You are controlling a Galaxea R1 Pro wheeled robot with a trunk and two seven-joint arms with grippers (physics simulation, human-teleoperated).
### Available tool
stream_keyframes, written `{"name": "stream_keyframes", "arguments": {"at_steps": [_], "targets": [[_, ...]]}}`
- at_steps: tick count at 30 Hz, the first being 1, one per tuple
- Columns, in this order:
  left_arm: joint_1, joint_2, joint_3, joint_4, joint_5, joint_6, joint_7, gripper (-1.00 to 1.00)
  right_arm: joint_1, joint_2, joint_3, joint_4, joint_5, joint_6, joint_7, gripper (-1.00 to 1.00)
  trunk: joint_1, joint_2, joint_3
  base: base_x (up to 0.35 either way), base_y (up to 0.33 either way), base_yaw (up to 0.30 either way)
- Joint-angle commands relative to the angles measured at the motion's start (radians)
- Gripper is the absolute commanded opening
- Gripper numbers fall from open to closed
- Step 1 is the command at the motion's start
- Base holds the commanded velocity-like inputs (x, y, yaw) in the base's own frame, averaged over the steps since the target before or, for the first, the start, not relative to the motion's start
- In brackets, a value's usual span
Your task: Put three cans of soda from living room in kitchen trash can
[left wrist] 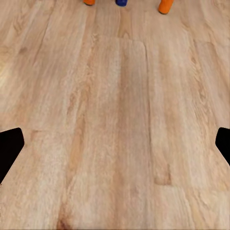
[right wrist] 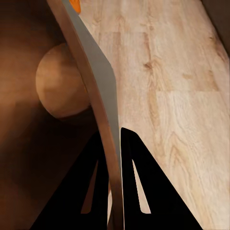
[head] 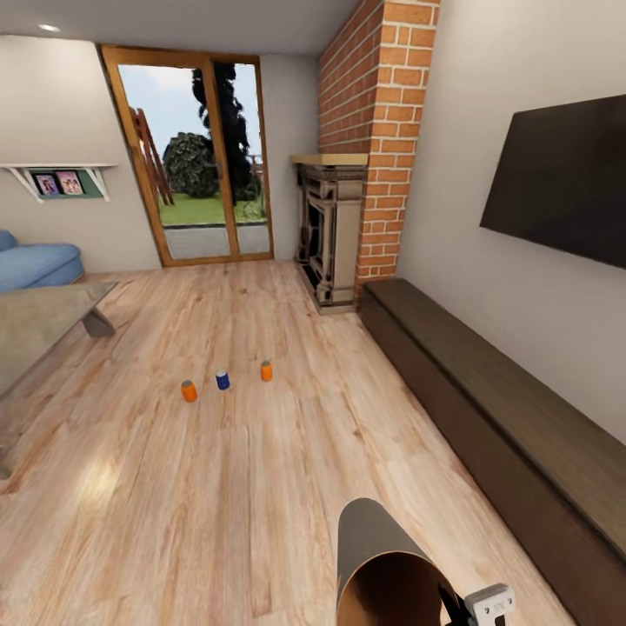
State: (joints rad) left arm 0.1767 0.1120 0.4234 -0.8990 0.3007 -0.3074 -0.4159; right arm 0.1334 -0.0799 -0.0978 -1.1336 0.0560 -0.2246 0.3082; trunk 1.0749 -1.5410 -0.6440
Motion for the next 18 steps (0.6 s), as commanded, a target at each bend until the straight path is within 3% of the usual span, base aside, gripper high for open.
{"name": "stream_keyframes", "arguments": {"at_steps": [1, 8, 12, 18], "targets": [[0.0, 0.0, 0.0, 0.0, 0.0, 0.0, 0.0, 1.0, 0.0, 0.0, 0.0, -0.002, -0.008, 0.001, 0.009, -1.0, 0.0, 0.0, 0.0, 0.323, 0.0, 0.223], [-0.007, 0.001, -0.001, 0.0, -0.013, 0.006, 0.002, 1.0, 0.0, 0.0, 0.0, -0.002, -0.008, 0.001, 0.009, -1.0, 0.0, 0.0, -0.001, 0.324, 0.0, 0.139], [-0.009, 0.002, -0.002, -0.002, -0.046, 0.011, 0.003, 1.0, 0.0, 0.0, 0.0, -0.002, -0.008, 0.001, 0.01, -1.0, 0.0, 0.0, -0.001, 0.324, 0.0, 0.033], [-0.01, 0.002, -0.001, -0.009, -0.062, 0.026, 0.004, 1.0, 0.0, -0.001, -0.001, -0.002, -0.008, 0.001, 0.011, -1.0, 0.0, 0.0, -0.002, 0.325, 0.0, 0.008]]}}
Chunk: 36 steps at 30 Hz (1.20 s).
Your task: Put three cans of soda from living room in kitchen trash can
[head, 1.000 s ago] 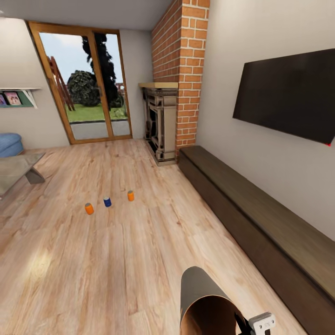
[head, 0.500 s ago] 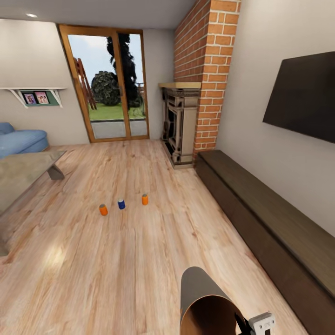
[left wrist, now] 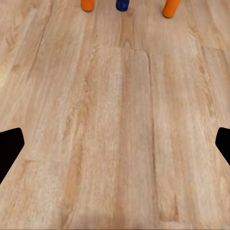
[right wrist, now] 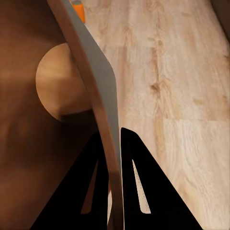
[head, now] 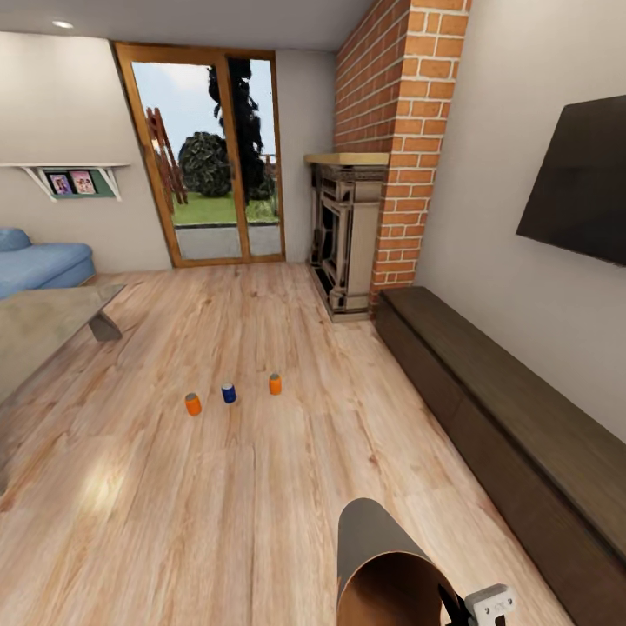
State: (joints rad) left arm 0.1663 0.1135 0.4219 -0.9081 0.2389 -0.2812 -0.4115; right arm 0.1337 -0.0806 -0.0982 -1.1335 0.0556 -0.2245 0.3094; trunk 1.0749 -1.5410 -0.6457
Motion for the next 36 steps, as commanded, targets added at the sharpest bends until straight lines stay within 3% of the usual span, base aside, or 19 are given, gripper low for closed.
{"name": "stream_keyframes", "arguments": {"at_steps": [1, 11, 23, 36], "targets": [[-0.001, 0.0, 0.0, 0.0, -0.001, 0.005, 0.0, 1.0, -0.001, 0.0, 0.0, -0.002, -0.008, 0.001, 0.01, -1.0, 0.0, 0.0, 0.0, 0.326, 0.0, 0.002], [-0.003, -0.001, 0.0, 0.023, -0.005, 0.011, 0.0, 1.0, 0.0, 0.001, 0.001, -0.002, -0.008, 0.001, 0.011, -1.0, 0.0, 0.0, 0.0, 0.326, 0.0, 0.007], [-0.002, -0.003, 0.0, 0.029, -0.004, 0.007, 0.0, 1.0, -0.001, 0.001, 0.001, -0.001, -0.007, 0.001, 0.011, -1.0, 0.0, 0.0, 0.0, 0.323, -0.005, 0.17], [-0.002, -0.003, 0.0, 0.028, -0.003, 0.008, 0.0, 1.0, 0.0, 0.001, 0.002, 0.0, -0.007, 0.001, 0.011, -1.0, 0.0, 0.0, 0.0, 0.275, -0.171, 0.017]]}}
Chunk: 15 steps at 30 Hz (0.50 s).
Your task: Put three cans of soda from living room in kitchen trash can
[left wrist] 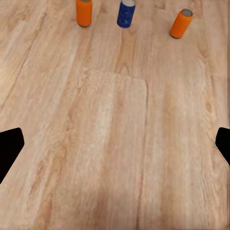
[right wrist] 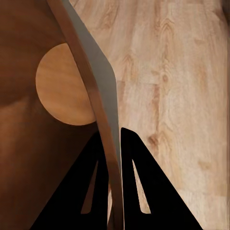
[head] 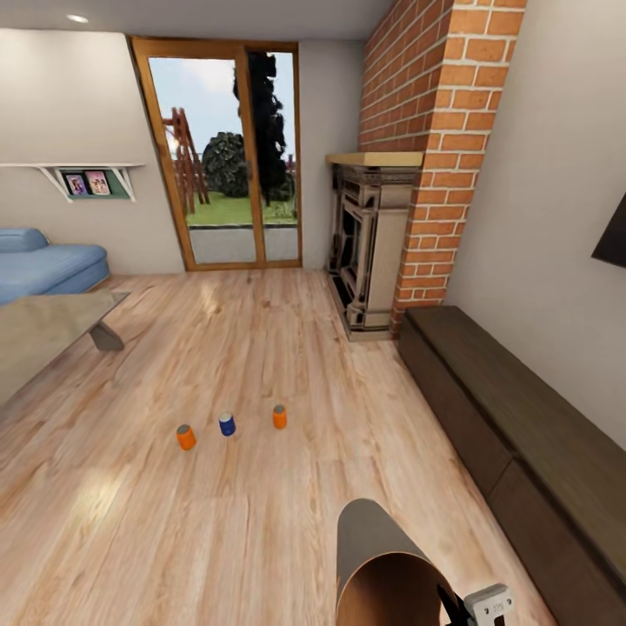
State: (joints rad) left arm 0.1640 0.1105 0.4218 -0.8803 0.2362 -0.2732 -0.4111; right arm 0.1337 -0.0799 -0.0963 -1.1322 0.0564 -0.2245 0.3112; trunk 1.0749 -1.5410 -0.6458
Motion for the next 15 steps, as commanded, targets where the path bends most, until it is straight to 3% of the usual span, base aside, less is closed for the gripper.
{"name": "stream_keyframes", "arguments": {"at_steps": [1, 15], "targets": [[0.0, 0.0, 0.0, 0.0, 0.0, 0.0, 0.0, 1.0, 0.0, 0.0, 0.0, -0.002, -0.008, 0.001, 0.009, -1.0, 0.0, 0.0, 0.0, 0.263, -0.215, 0.001], [0.0, -0.001, 0.0, 0.0, 0.0, 0.0, 0.0, 1.0, 0.0, -0.001, 0.0, -0.001, -0.009, 0.002, 0.009, -1.0, 0.0, 0.0, 0.0, 0.264, -0.216, 0.0]]}}
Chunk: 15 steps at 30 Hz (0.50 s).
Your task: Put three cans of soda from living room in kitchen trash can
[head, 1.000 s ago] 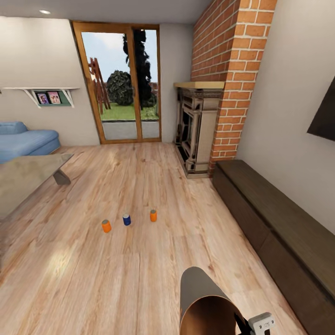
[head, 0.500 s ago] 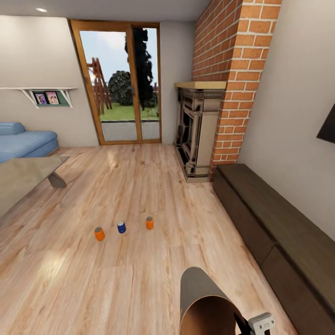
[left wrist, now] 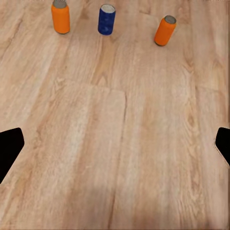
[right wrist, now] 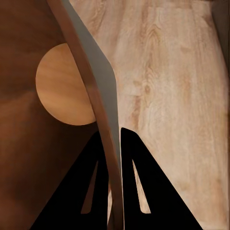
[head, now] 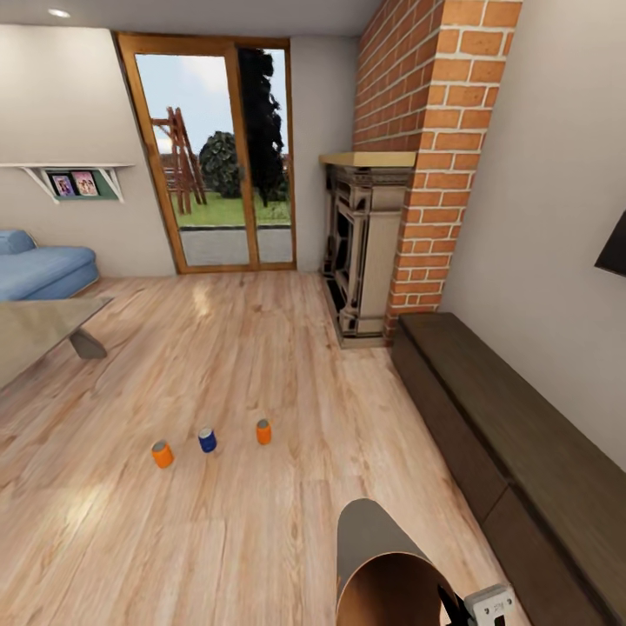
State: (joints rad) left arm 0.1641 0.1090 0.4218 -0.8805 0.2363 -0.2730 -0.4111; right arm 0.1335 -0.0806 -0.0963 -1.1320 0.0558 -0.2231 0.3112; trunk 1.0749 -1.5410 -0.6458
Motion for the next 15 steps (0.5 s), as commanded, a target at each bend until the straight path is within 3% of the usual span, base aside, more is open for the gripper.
{"name": "stream_keyframes", "arguments": {"at_steps": [1, 11, 15], "targets": [[0.0, 0.0, 0.0, 0.0, 0.0, 0.0, 0.0, 1.0, 0.0, 0.0, 0.0, -0.002, -0.008, 0.001, 0.009, -1.0, 0.0, 0.0, 0.0, 0.264, -0.217, 0.0], [-0.004, 0.002, 0.0, 0.0, 0.0, 0.002, 0.0, 1.0, 0.0, -0.001, -0.001, 0.01, -0.008, 0.0, 0.009, -1.0, 0.0, 0.0, 0.0, 0.265, -0.213, 0.0], [-0.034, 0.006, 0.0, -0.002, -0.002, 0.013, -0.001, 1.0, 0.0, -0.001, 0.0, 0.013, -0.008, 0.0, 0.009, -1.0, 0.0, 0.0, 0.0, 0.29, -0.15, 0.0]]}}
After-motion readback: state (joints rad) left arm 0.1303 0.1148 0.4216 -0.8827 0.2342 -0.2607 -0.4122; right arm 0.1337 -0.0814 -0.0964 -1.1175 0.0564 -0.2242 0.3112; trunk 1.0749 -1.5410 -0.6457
